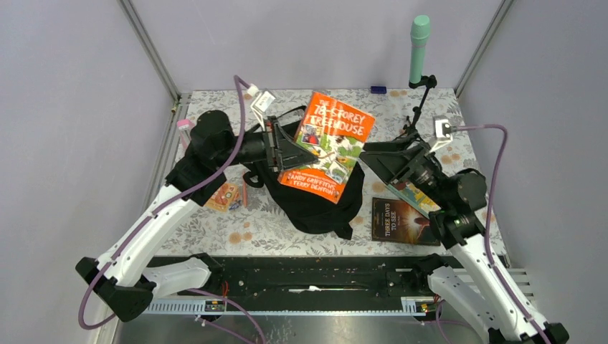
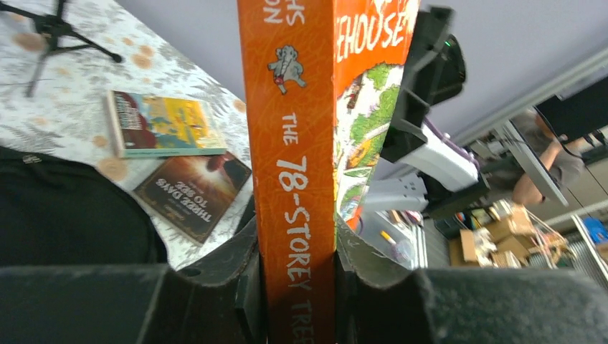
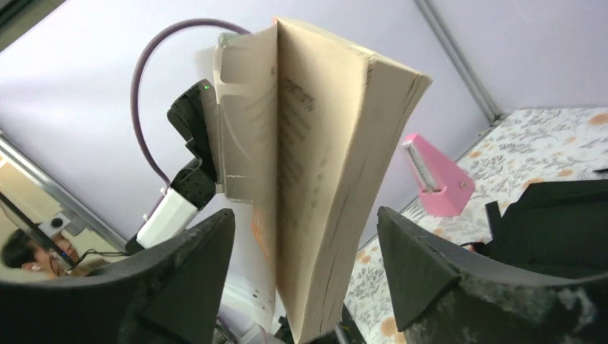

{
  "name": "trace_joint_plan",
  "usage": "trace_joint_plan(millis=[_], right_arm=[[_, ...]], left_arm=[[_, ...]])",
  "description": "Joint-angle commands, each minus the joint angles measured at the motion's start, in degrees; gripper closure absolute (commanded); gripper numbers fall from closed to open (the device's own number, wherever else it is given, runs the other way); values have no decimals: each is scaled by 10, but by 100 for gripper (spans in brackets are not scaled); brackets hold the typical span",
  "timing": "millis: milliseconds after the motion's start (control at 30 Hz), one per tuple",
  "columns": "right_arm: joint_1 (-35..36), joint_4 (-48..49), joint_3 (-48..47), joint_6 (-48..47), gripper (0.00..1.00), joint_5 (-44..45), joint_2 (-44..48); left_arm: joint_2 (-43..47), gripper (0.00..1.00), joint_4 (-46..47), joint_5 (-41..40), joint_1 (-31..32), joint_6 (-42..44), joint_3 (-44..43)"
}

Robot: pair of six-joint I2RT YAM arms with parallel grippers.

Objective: Pack the student bag
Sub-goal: Pick up the book from the center of the board.

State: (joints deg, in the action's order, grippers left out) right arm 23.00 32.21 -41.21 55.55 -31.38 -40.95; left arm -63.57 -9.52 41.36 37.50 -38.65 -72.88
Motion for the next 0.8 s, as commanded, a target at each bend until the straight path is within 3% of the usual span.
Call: trace_joint_plan(millis=[0,100,267,400,567,767], right_arm=[[-8,-43,1,-56,12,70,60],[-8,-56,4,-61,0,65,71],[-7,-12,-3,-26,0,-6,23],[6,84,8,24,0,-26,-22],[44,101,-16,16,0,-25,-69],[73,194,-26,59,1,-37,-130]], left_arm=[[55,100,38,-28,-27,8,-7],[58,100,55,-23,-27,-7,6],[64,100,158,13,-27,-55,40],[64,100,161,21,-27,-51,38],[60,100,168,41,-26,-53,42],[57,100,188,57,-25,-55,45]])
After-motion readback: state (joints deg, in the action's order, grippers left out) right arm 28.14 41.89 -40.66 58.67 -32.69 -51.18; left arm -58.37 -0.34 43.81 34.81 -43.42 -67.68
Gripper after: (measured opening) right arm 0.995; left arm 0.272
